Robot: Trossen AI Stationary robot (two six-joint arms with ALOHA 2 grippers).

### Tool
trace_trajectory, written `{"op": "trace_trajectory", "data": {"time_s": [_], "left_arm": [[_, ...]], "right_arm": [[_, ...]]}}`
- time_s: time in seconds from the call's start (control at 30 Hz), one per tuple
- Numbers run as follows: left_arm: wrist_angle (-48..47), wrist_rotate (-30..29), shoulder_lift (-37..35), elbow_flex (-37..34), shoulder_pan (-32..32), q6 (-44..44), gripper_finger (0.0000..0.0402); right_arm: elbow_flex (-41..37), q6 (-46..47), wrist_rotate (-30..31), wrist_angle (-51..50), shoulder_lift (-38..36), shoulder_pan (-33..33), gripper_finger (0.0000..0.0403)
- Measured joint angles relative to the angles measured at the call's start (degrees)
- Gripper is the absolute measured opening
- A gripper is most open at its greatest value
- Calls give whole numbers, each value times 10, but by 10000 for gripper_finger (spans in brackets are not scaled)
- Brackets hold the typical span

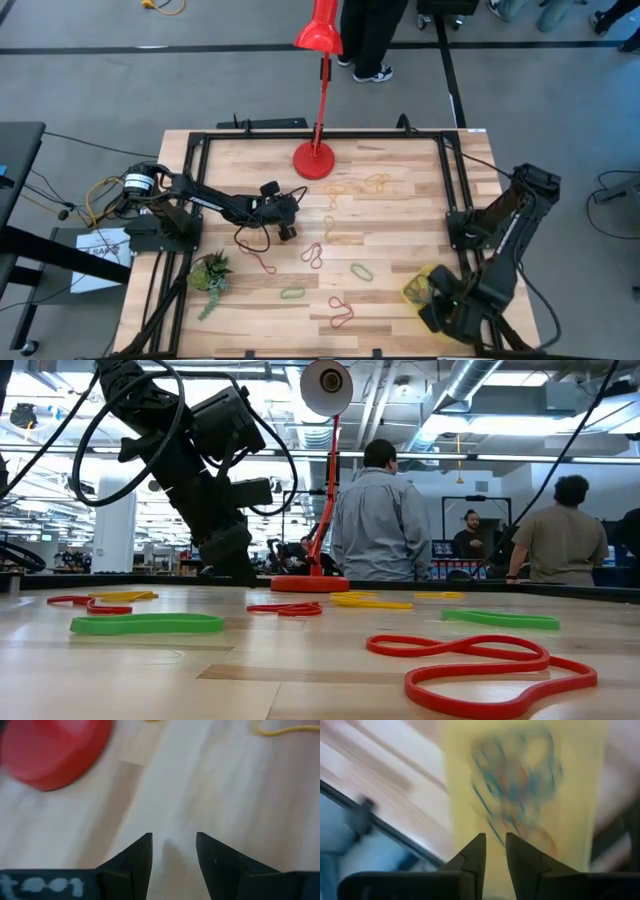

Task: Pick and place rubber bands into bin
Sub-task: Put the red rubber band into the container

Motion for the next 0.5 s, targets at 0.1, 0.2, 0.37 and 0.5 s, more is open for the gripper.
{"op": "trace_trajectory", "data": {"time_s": [0.1, 0.2, 0.37, 0.5], "left_arm": [[25, 71, 0, 0, 0, 5, 144], [56, 152, 0, 0, -2, 17, 144], [86, 205, 10, 0, -20, 16, 144], [118, 207, 43, 0, -53, 40, 144]], "right_arm": [[0, -86, 96, 0, -14, -36, 69], [0, -200, 200, 7, -21, -76, 69], [0, -341, 312, 34, -2, -151, 69], [0, -389, 328, 41, 33, -220, 69]]}}
